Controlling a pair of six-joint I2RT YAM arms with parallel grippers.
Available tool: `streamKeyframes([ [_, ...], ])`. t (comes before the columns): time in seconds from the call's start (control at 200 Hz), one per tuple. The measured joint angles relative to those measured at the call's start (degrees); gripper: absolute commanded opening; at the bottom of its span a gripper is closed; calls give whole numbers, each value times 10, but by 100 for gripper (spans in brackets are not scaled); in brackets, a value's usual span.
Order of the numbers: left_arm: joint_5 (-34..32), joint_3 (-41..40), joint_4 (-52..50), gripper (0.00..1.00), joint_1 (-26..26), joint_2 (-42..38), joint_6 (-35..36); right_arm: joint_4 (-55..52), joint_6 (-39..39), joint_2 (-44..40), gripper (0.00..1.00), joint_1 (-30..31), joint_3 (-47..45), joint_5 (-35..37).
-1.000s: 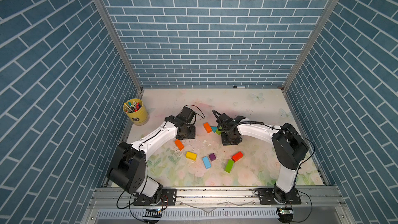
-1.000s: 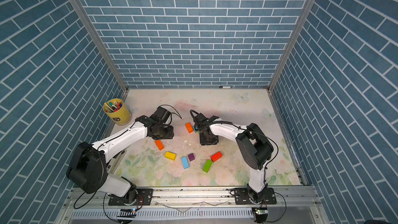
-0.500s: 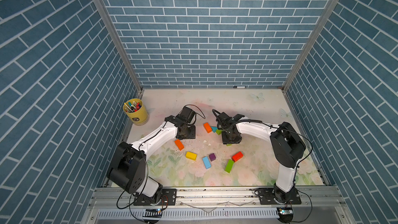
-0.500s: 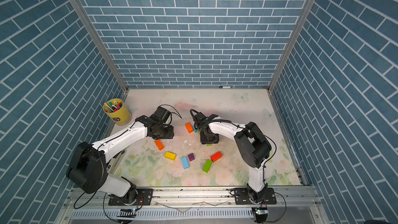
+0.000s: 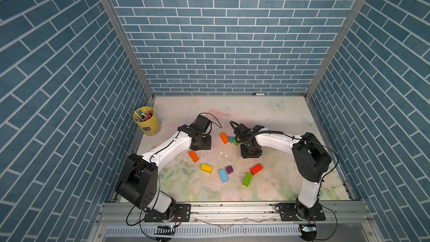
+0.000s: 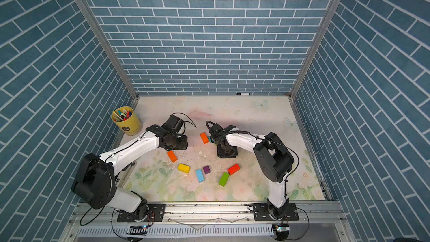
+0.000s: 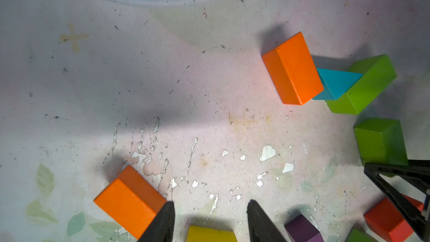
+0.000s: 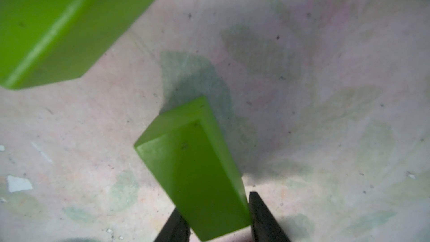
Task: Assemble a heart with building blocks
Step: Assemble the building block at the center of the board.
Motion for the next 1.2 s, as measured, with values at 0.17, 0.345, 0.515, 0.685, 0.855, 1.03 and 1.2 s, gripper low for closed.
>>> streamKeyframes([
  [0.17, 1, 0, 0, 53, 2, 0, 0, 1, 10, -4, 44, 0, 0, -2],
  [0.345, 2, 0, 0, 53, 4, 2, 4, 2, 11, -17, 44, 1, -2, -2],
  [0.515, 2, 3, 0, 53, 13, 2, 11, 12, 21, -33, 44, 1, -19, -7],
  [0.685, 2, 7, 0, 53, 21, 5, 15, 18, 23, -34, 42, 1, -25, -6],
  [0.855, 2, 10, 0, 53, 22, 9, 19, 20, 23, -28, 38, 1, -21, -5],
  [1.03, 2, 10, 0, 53, 22, 9, 22, 15, 23, -17, 38, -3, 0, 3],
  [1.2, 2, 10, 0, 53, 23, 9, 22, 8, 23, -16, 39, -13, 8, 12],
])
